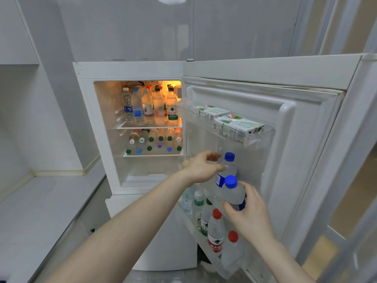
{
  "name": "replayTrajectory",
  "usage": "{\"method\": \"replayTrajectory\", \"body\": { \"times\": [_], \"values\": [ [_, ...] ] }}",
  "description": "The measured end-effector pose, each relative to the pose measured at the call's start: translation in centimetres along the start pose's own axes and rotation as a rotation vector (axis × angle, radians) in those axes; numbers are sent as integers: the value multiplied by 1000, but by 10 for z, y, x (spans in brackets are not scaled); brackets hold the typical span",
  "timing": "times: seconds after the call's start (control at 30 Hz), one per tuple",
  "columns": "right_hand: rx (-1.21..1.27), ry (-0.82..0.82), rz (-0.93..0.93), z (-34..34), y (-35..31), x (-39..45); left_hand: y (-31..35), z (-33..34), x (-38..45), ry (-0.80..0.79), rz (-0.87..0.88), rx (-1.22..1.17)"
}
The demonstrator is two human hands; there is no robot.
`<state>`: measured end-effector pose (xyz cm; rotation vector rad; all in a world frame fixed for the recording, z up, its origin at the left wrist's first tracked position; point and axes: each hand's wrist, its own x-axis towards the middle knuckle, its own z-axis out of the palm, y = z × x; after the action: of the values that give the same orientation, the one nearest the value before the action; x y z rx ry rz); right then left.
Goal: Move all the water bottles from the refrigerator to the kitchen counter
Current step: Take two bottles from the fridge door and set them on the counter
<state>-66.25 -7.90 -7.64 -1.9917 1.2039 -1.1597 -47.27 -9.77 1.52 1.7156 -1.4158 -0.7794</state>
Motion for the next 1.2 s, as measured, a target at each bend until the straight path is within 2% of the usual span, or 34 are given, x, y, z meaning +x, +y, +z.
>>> {"method": "replayTrajectory", "body": {
  "times": [0.17, 0.33, 0.47, 0.6, 0.83, 1.0, 1.2],
  "values": [
    [-10, -25, 1, -11, 7, 12, 3, 25, 21, 3, 0, 145],
    [-7, -45, -13, -14, 15, 16, -7, 40, 29, -6, 4, 138],
    [45, -82, 0, -16, 18, 16, -25, 42, 18, 117, 65, 110],
    [170, -108, -5, -17, 19, 16, -31, 24, -19, 293, 82, -102],
    [324, -95, -125, -10, -21, 27, -37, -30, -105, 580, 142, -216],
    [392, -235, -220, 21, -66, 25, -55, -62, -167, 667, 67, -162],
    [449, -534, -266, 86, -129, -19, -94, -100, -270, 830, -91, -118]
  ]
}}
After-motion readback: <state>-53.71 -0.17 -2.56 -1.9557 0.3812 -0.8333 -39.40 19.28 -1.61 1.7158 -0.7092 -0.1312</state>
